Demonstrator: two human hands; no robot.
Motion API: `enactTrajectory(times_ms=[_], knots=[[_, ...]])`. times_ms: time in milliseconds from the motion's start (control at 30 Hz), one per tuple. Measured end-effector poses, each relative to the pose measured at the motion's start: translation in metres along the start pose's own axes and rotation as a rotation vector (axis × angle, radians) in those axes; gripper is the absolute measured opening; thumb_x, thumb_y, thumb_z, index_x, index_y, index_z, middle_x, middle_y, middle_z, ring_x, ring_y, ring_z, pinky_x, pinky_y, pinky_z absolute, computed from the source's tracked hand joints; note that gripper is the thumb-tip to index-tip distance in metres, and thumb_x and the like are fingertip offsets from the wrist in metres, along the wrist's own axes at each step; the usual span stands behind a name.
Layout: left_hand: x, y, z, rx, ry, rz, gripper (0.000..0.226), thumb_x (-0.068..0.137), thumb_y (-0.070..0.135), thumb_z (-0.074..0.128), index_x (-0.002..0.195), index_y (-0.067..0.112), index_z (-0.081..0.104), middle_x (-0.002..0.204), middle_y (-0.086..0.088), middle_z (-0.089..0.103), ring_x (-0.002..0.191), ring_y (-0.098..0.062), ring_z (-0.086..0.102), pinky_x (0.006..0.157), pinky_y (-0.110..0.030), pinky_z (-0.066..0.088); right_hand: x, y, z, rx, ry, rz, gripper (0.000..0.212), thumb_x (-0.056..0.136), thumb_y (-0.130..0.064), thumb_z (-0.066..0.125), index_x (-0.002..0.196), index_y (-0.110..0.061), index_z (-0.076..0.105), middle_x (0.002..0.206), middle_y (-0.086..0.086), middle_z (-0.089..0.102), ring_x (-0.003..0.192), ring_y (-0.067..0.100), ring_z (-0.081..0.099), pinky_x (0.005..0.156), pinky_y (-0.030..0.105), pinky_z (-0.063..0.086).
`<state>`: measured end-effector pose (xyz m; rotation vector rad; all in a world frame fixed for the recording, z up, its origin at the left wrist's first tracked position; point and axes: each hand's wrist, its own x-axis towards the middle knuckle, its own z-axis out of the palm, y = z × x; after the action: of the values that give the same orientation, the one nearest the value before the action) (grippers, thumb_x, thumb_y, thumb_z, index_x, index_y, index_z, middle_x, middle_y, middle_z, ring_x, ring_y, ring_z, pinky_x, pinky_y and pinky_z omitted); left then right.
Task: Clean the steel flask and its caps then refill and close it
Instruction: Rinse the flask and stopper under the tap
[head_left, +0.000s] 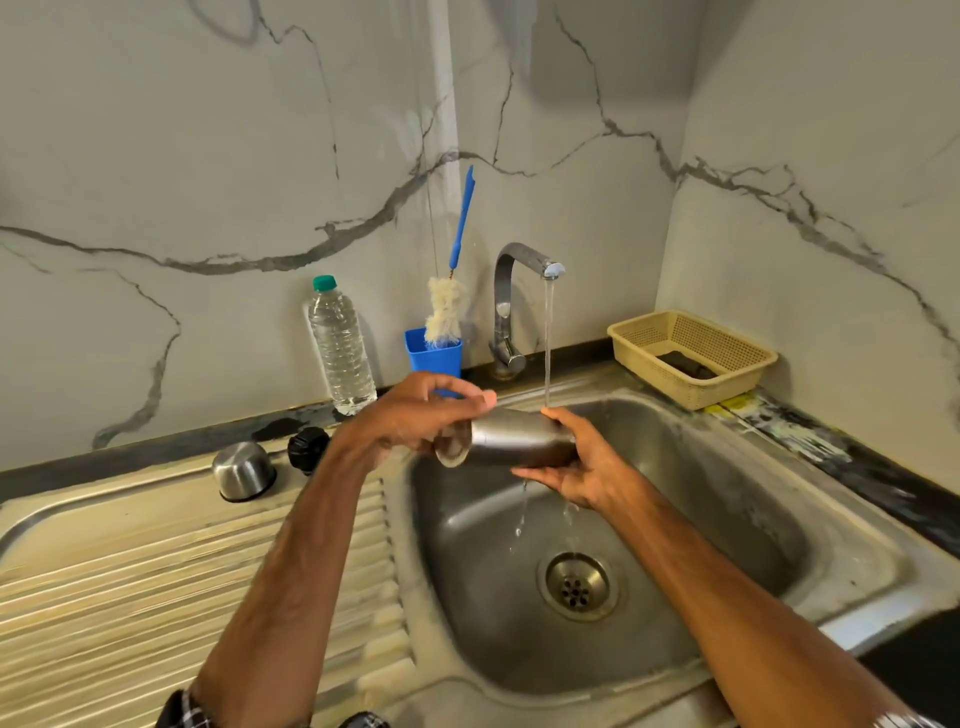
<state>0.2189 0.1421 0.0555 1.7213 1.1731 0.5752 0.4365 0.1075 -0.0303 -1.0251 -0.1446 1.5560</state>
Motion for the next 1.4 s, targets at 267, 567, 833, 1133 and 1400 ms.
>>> enactTrajectory(times_ms=[267,567,833,1133,1400], knots=[[-0.006,0.01,0.001,-0.22,0.042,0.064,0.037,0.097,0.048,0.06,0.115,0.021,0.076,0.117,-0.004,0.071,0.109,-0.02,0.067,0.071,-0.032,0.061,0.006,-0.001,-0.003,0.141,-0.038,0.021,0.058,0.079,-0.019,0.082,0.126,-0.003,0.051,0.124,0.032,0.055,0.107,0.053,0.062,0.08,0.063,0.057],[-0.002,-0.001,-0.007,-0.1,-0.009,0.032,0.049,0.102,0.058,0.043,0.113,0.024,0.077,0.114,0.005,0.075,0.113,-0.016,0.066,0.096,-0.046,0.053,0.001,-0.011,-0.004,-0.032,-0.085,-0.127,0.057,0.077,-0.02,0.083,0.123,-0.009,0.051,0.122,0.026,0.059,0.108,0.045,0.064,0.081,0.061,0.057],[0.013,-0.018,0.012,0.014,-0.029,0.02,0.026,0.099,0.037,0.063,0.12,0.022,0.071,0.118,0.008,0.074,0.111,-0.014,0.068,0.102,-0.043,0.053,0.006,-0.009,-0.003,-0.693,0.097,-0.64,0.094,0.069,-0.027,0.09,0.14,-0.043,0.031,0.134,0.011,0.054,0.102,0.03,0.067,0.068,0.048,0.063],[0.018,-0.022,0.017,-0.029,-0.006,0.038,0.024,0.099,0.03,0.065,0.119,0.02,0.071,0.118,0.004,0.073,0.109,-0.015,0.069,0.096,-0.037,0.057,0.0,-0.006,0.012,-1.218,0.131,-1.066,0.102,0.07,-0.027,0.089,0.148,-0.037,0.024,0.121,-0.012,0.052,0.097,0.007,0.056,0.082,0.028,0.052],[0.022,-0.024,0.022,-0.02,-0.012,0.044,0.022,0.099,0.028,0.066,0.119,0.02,0.071,0.118,0.005,0.073,0.107,-0.012,0.069,0.086,-0.029,0.058,0.005,-0.009,0.008,-1.205,0.166,-1.088,0.102,0.068,-0.029,0.09,0.146,-0.039,0.025,0.117,-0.013,0.049,0.096,0.008,0.054,0.082,0.029,0.051]])
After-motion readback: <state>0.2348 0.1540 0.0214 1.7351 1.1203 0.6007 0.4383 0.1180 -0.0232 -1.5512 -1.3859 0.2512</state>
